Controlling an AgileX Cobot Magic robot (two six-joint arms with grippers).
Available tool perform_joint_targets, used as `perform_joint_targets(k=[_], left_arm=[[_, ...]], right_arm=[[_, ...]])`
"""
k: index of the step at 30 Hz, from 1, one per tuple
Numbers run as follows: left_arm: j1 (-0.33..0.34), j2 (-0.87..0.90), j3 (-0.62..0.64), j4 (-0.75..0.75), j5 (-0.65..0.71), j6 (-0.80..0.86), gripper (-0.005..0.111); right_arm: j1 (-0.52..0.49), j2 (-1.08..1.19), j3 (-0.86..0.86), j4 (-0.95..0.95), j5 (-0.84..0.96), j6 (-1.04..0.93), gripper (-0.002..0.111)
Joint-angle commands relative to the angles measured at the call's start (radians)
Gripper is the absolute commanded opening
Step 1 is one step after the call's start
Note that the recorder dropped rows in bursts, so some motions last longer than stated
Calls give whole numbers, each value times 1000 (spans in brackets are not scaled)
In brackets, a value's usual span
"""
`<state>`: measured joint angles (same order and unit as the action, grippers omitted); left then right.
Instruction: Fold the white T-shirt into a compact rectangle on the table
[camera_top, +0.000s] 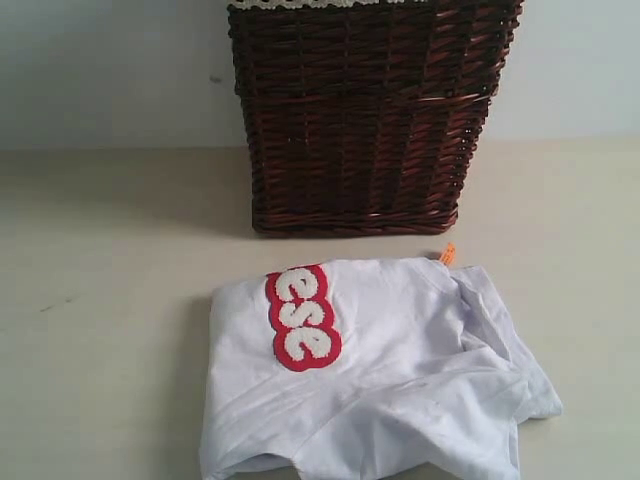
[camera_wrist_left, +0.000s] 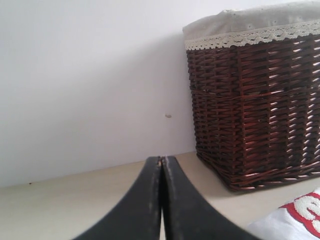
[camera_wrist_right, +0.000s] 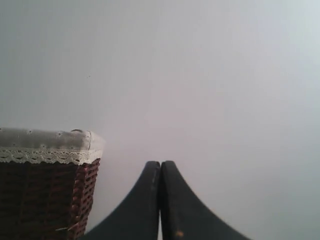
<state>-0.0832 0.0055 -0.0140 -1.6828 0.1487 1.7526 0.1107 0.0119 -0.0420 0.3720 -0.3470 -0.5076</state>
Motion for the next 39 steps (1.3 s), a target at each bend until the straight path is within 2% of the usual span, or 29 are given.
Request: perform_joint_targets(k=[1,8,39], left_arm=[[-5,-6,-5,-2,1,-2,0],[-5,-6,-5,-2,0,-2,0],[-5,-6,-5,-2,0,-2,0]], right_arm=[[-6,-12,28,-6,15,-49,0],[-6,-12,35,1,92,-40,0],[-6,-12,35,-1,94,-40,0]])
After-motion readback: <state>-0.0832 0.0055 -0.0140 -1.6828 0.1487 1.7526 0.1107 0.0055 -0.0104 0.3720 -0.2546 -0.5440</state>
